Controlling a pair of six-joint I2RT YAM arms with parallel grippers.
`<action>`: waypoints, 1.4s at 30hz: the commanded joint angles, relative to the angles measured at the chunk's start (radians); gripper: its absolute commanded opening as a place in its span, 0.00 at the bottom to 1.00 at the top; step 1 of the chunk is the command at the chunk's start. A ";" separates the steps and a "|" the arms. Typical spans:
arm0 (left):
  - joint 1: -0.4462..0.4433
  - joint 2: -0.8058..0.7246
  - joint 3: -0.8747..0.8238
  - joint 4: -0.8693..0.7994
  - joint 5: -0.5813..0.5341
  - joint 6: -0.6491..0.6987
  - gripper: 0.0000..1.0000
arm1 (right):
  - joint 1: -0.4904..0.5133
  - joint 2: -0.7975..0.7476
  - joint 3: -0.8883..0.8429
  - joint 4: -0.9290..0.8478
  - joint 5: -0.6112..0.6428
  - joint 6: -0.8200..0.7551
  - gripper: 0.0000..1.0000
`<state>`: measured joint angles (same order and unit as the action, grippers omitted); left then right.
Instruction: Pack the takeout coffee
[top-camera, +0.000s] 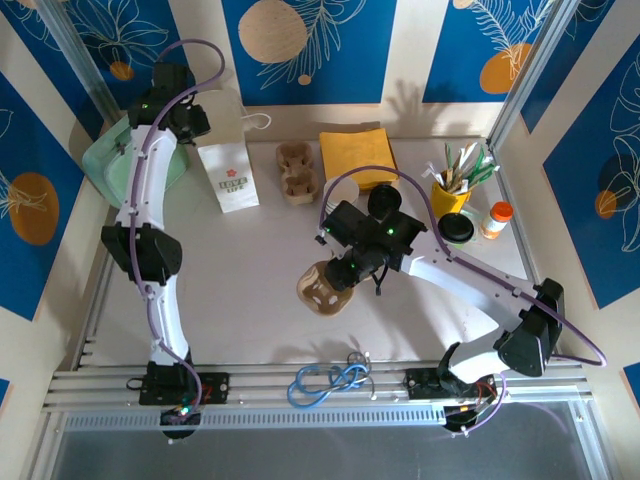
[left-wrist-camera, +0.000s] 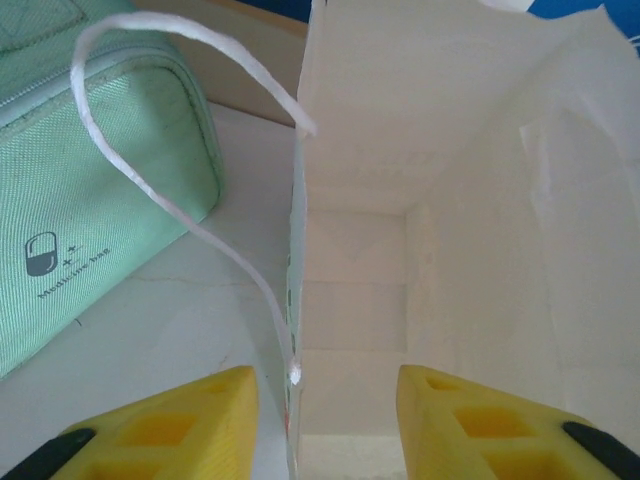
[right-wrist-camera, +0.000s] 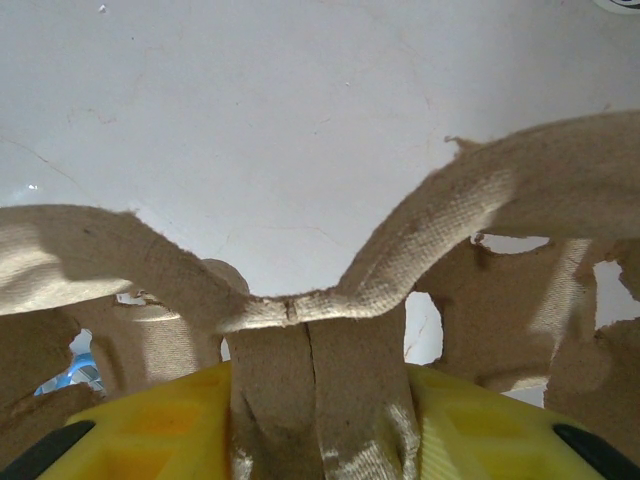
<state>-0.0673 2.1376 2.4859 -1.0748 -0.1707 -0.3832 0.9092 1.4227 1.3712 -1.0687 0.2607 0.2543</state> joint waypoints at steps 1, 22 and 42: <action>0.011 0.020 0.039 -0.034 -0.023 0.020 0.39 | -0.005 -0.030 -0.008 -0.025 -0.017 -0.007 0.40; 0.010 0.050 0.037 -0.055 -0.020 0.019 0.12 | -0.010 -0.044 -0.007 -0.033 -0.029 -0.013 0.40; -0.054 -0.493 -0.674 0.042 0.056 -0.093 0.06 | -0.013 -0.116 -0.017 -0.080 -0.030 0.009 0.40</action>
<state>-0.1059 1.7187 1.8973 -1.0519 -0.1459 -0.4446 0.9016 1.3388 1.3647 -1.1198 0.2569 0.2543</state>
